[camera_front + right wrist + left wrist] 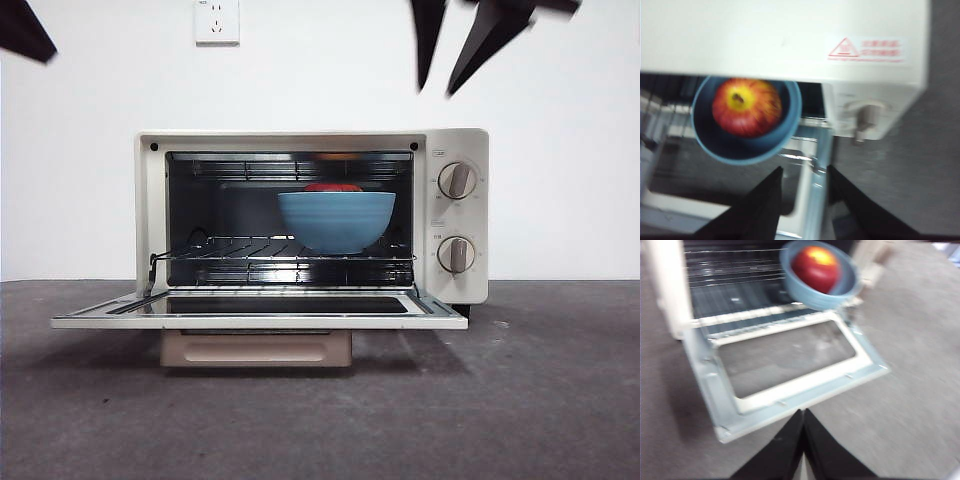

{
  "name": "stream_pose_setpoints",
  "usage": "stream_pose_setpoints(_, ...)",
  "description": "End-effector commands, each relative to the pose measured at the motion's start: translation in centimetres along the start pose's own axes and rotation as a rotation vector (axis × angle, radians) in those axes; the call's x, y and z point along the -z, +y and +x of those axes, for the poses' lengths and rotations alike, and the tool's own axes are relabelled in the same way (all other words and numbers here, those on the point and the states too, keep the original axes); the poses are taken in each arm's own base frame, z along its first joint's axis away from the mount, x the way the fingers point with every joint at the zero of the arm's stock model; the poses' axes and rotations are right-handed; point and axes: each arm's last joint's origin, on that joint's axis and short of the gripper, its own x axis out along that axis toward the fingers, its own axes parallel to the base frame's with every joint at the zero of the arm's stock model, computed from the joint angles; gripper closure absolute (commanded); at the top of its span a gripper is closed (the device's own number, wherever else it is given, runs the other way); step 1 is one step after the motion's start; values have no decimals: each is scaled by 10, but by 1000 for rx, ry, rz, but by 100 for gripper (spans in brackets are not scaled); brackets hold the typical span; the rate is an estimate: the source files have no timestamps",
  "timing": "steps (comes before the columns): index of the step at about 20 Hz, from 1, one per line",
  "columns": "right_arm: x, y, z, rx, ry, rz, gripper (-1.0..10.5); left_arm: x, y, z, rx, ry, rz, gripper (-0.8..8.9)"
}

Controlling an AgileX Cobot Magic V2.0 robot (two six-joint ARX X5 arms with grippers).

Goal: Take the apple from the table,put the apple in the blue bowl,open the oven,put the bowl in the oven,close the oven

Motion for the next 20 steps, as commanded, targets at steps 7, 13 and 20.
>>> stream_pose_setpoints(7,30,-5,-84,-66,-68,-282,805,-10,60,51,-3,57,-197,807)
stream_pose_setpoints(13,83,-35,-97,-95,-75,-300,805,4,107,97,-36,165,-318,807)
stream_pose_setpoints(20,135,-69,-96,-100,-64,-245,805,33,136,146,-43,288,-386,807)
